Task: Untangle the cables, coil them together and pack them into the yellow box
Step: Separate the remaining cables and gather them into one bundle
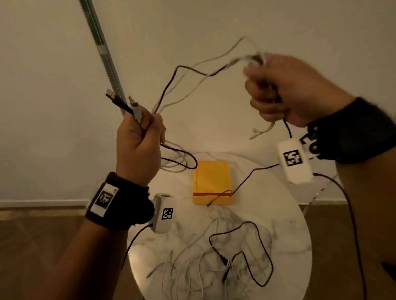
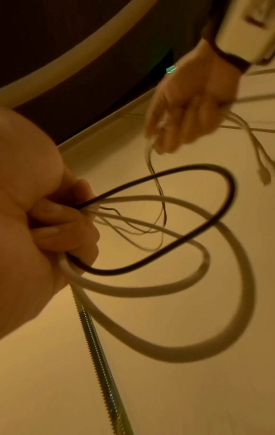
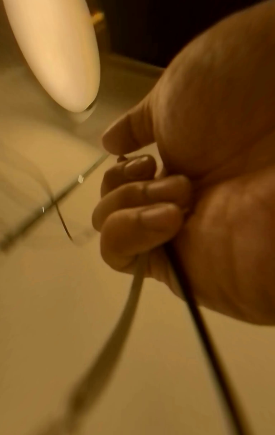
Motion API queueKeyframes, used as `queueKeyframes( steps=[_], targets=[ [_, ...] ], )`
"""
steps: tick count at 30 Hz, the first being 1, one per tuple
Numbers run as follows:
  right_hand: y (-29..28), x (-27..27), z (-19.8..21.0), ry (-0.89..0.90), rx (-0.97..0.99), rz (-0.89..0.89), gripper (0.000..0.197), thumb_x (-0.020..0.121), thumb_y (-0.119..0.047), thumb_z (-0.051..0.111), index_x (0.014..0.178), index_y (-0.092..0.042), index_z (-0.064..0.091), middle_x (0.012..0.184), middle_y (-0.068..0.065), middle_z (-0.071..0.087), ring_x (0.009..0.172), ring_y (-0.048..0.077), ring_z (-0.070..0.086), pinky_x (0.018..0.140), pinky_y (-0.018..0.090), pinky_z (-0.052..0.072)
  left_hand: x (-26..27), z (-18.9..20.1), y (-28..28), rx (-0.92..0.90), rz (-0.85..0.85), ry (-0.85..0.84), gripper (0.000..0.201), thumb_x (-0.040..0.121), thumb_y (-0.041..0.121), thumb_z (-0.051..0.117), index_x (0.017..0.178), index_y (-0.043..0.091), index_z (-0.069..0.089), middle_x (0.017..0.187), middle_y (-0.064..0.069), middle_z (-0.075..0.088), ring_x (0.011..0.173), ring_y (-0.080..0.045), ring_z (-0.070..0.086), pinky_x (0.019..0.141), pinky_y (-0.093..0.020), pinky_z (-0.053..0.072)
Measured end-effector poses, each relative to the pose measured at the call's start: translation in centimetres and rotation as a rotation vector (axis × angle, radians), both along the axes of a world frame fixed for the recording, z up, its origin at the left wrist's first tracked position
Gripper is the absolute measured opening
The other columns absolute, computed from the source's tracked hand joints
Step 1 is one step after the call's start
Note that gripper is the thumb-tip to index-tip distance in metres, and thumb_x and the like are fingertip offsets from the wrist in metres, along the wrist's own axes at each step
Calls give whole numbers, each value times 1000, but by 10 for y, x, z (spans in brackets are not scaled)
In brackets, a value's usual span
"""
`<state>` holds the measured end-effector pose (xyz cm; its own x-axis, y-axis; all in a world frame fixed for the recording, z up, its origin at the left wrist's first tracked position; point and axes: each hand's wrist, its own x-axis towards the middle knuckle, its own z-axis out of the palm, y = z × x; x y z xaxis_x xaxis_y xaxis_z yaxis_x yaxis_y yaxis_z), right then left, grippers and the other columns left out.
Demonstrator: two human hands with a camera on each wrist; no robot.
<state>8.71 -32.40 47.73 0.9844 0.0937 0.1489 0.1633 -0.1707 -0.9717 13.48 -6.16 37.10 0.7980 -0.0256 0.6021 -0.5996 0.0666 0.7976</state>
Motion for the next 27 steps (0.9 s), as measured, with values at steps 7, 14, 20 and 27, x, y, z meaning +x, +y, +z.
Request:
queueKeyframes(
  steps=[7, 14, 20, 27],
  targets=[
    [-73, 37, -113, -12, -1131, -395, 33, 91, -26, 55, 64, -14, 40, 61, 5, 46, 62, 30, 48, 52, 35, 30, 1, -30, 16, 646, 272, -42, 37, 100, 47, 49, 95, 14, 63, 78, 16, 71, 61, -8, 65, 58, -29, 47],
    [-138, 39, -220, 277, -1348, -380, 22, 93, -29, 58, 77, -15, 56, 85, 11, 66, 74, 29, 54, 65, 33, 43, -5, -7, 41, 38, 128, 76, 37, 107, 27, 44, 72, 21, 54, 59, 2, 43, 47, -15, 31, 46, -30, 25],
    [-123, 33, -304, 438, -1384, -211, 25, 95, -36, 57, 112, -18, 55, 119, 10, 60, 108, 31, 57, 94, 40, 46, -15, -17, 15, -97, -96, 252, 42, 104, 21, 43, 63, 28, 42, 54, 9, 29, 45, -10, 20, 43, -23, 17],
    [-39, 23, -295, 457, -1158, 199, 136, 56, -66, 87, 159, -36, 5, 166, 4, 16, 152, 29, 18, 123, 54, 12, -27, -64, -33, -50, -271, 452, 39, 103, 24, 45, 65, 26, 39, 59, 5, 25, 47, -9, 18, 42, -20, 17]
  ],
)
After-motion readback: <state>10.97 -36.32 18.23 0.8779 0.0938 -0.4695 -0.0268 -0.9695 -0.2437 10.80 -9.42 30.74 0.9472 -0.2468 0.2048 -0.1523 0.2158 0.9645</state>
